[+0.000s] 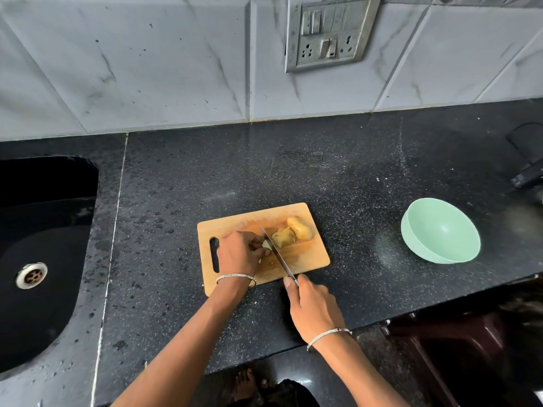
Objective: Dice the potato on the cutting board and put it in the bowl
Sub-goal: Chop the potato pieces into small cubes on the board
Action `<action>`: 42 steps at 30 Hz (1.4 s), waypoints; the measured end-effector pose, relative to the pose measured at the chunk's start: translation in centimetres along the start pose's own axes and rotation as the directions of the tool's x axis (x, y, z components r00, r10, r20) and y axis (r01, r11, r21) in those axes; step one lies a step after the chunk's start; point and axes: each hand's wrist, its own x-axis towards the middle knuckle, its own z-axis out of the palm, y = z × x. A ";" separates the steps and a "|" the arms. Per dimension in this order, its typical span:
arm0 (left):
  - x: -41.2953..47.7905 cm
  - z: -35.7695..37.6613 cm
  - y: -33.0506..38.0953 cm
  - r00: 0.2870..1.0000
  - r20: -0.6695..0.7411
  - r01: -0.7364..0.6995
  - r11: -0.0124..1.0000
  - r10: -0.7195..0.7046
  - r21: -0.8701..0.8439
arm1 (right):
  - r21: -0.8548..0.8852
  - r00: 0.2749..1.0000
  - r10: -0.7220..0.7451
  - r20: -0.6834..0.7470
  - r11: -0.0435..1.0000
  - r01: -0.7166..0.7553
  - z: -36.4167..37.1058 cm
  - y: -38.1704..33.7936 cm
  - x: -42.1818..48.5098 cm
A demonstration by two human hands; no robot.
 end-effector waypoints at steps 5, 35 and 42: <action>0.3 -0.3 0.0 0.999 0.037 0.017 1.000 -0.017 -0.017 | -0.032 1.000 0.006 0.027 0.999 -0.005 0.1 -0.1 0.4; -0.3 -1.0 0.5 0.998 0.030 0.057 0.997 -0.056 -0.042 | -0.040 1.000 0.018 -0.012 0.999 -0.019 0.6 -0.3 -0.2; -0.2 -1.0 0.9 0.993 0.027 0.114 0.993 -0.113 -0.031 | -0.083 1.000 0.020 -0.008 0.996 -0.020 0.7 -0.6 -0.2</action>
